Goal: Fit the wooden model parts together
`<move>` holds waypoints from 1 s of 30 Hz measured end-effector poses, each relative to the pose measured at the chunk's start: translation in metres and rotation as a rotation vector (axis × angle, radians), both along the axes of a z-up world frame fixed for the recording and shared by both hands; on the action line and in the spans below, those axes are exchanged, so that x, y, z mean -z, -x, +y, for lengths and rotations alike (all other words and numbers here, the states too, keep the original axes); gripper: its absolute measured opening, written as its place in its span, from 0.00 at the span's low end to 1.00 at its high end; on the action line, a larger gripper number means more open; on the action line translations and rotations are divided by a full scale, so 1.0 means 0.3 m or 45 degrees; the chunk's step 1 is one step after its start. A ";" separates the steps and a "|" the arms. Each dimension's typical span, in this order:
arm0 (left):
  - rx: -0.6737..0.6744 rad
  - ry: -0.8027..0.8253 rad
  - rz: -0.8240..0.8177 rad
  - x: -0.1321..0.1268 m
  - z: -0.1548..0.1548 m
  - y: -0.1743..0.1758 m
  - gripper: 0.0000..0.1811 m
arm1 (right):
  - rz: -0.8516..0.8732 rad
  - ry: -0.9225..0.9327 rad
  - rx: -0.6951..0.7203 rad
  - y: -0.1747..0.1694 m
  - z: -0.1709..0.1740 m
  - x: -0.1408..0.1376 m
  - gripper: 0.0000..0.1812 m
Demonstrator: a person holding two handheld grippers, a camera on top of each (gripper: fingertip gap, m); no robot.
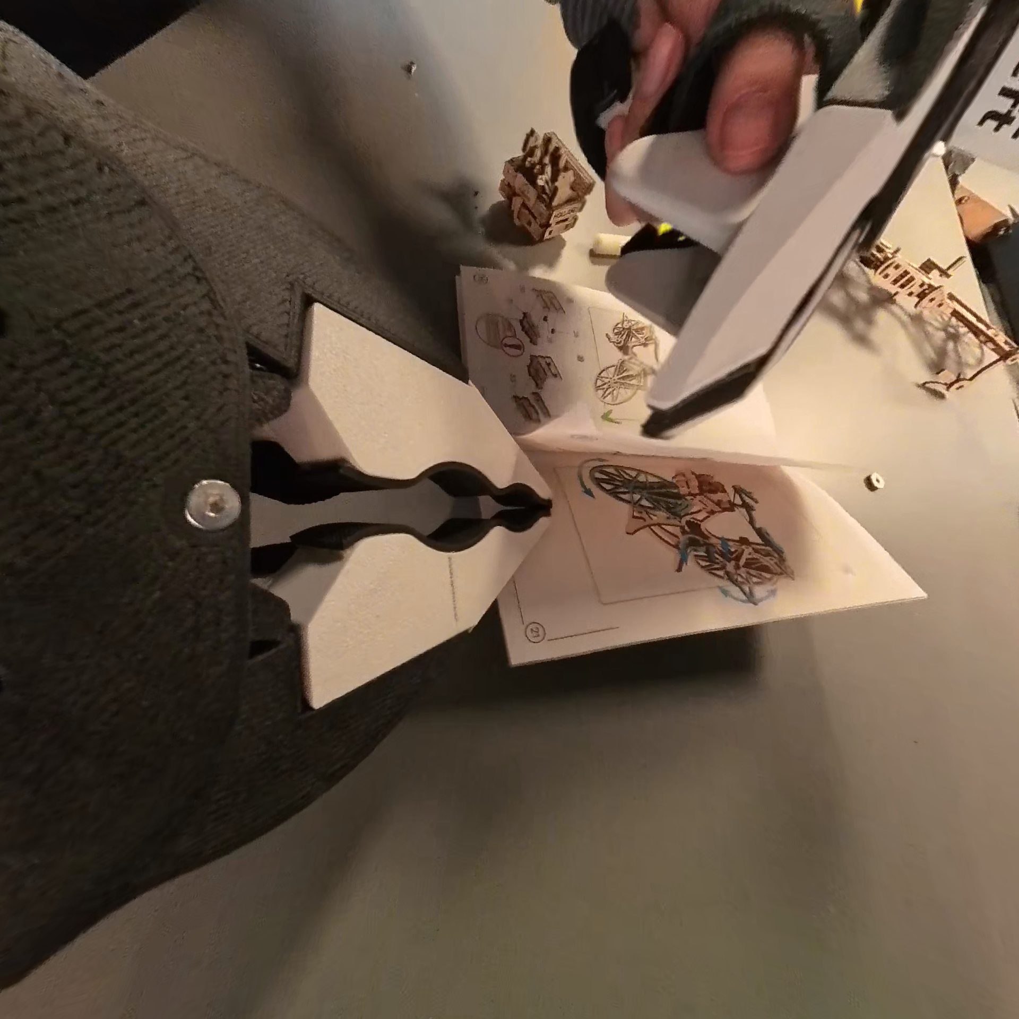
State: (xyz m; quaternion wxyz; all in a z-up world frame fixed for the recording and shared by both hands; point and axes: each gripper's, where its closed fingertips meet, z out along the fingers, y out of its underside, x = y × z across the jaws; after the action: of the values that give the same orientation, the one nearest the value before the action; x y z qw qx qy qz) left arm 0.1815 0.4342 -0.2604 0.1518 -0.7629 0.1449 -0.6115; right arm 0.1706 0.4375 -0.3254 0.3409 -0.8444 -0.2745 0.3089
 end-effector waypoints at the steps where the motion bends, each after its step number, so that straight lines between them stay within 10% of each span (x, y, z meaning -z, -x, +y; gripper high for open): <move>1: 0.021 -0.003 0.012 0.003 -0.011 -0.008 0.02 | -0.001 0.002 0.003 -0.003 0.001 0.001 0.00; 30: 0.018 -0.198 0.075 0.001 -0.090 0.022 0.01 | 0.154 -0.643 0.066 -0.063 -0.069 -0.214 0.10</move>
State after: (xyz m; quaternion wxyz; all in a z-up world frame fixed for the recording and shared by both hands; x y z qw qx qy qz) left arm 0.1749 0.4072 -0.2607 0.2019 -0.7655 0.2018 -0.5767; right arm 0.1897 0.4167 -0.2612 0.5644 -0.7194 -0.3002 0.2716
